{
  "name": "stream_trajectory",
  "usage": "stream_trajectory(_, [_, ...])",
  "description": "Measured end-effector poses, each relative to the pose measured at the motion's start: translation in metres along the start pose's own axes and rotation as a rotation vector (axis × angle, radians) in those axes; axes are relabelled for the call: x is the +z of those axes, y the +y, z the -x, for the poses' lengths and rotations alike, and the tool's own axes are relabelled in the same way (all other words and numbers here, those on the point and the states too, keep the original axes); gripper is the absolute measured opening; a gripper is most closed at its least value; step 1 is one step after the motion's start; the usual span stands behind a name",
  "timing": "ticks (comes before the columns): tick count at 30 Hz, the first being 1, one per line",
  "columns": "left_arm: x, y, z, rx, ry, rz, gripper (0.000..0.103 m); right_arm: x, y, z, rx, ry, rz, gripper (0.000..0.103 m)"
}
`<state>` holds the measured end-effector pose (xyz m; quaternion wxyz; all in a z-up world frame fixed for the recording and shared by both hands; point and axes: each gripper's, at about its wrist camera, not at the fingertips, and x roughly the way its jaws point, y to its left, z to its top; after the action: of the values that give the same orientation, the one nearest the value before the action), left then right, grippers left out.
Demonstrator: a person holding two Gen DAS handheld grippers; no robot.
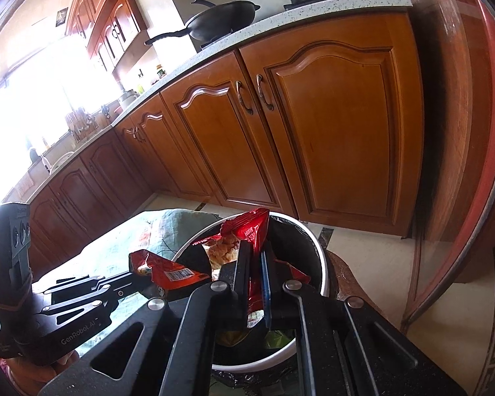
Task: Collect trash
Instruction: 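Carry both wrappers over the bin and open both grippers to drop them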
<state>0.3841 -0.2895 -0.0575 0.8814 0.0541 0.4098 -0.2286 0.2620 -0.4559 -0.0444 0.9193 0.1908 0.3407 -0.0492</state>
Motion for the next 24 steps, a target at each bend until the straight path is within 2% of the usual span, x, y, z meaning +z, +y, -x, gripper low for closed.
stream_trajectory(17, [0.007,-0.005,-0.011,0.006,0.036,-0.012,0.000,0.002,-0.001,-0.019,-0.031,0.058,0.015,0.007])
stream_trajectory(20, [0.008,-0.008,-0.012,0.005,0.040,-0.014,0.000,0.003,-0.002,-0.022,-0.035,0.064,0.011,0.010])
stream_trajectory(23, [0.010,-0.010,-0.012,0.001,0.046,-0.010,0.004,0.004,-0.001,-0.025,-0.036,0.076,0.013,0.010])
stream_trajectory(24, [0.011,-0.010,-0.013,0.000,0.053,-0.007,0.008,0.004,-0.001,-0.026,-0.034,0.078,0.013,0.010])
